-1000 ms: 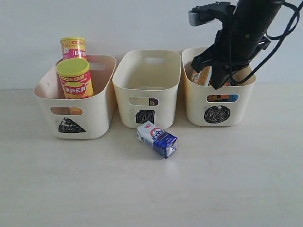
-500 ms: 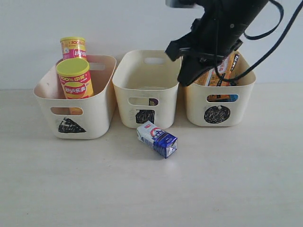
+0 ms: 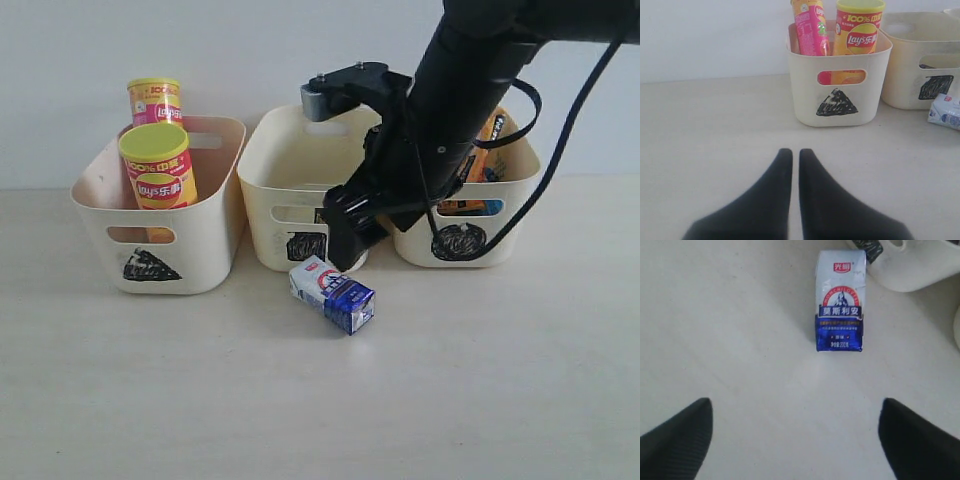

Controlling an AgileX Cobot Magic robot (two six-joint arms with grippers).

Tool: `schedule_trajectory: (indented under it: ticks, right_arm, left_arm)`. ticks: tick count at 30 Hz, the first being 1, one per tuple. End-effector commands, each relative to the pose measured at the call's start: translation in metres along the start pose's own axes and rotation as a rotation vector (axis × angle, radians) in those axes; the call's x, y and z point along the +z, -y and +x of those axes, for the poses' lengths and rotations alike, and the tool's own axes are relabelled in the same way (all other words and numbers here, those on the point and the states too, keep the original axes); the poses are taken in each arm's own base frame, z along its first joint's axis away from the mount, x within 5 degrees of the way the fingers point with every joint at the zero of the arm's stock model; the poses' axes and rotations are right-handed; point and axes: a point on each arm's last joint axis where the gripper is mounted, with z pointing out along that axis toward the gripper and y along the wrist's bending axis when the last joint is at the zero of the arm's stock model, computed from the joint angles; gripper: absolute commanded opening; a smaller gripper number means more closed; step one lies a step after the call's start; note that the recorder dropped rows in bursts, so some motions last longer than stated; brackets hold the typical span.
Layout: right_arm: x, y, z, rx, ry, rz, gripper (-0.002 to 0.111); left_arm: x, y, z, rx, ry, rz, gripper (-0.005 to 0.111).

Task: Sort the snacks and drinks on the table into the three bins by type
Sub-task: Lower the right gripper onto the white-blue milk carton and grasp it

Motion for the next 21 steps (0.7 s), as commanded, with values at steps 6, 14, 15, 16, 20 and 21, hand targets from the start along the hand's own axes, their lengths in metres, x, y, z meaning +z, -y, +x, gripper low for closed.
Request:
schedule_trajectory:
  ticks: [6, 14, 15, 16, 20, 21]
  right_arm:
    - [0.050, 0.011, -0.008, 0.020, 0.037, 0.021, 0.085]
    - [0.122, 0.011, -0.013, 0.024, 0.073, 0.046, 0.085]
    - [0.126, 0.012, -0.013, 0.031, 0.076, 0.050, 0.085]
    - [0.133, 0.013, -0.012, 0.032, 0.074, 0.054, 0.085]
    - [0.147, 0.016, -0.009, 0.032, 0.059, 0.058, 0.085]
    - [0.148, 0.016, -0.008, 0.033, 0.056, 0.057, 0.085]
  left_arm:
    - [0.000, 0.000, 0.001, -0.007, 0.002, -0.003, 0.004]
    - [0.000, 0.000, 0.001, -0.007, 0.002, -0.003, 0.004]
    - [0.000, 0.000, 0.001, -0.007, 0.002, -0.003, 0.004]
    - [0.000, 0.000, 0.001, -0.007, 0.002, -0.003, 0.004]
    - [0.000, 0.000, 0.001, -0.007, 0.002, -0.003, 0.004]
    - [0.000, 0.000, 0.001, -0.007, 0.002, -0.003, 0.004]
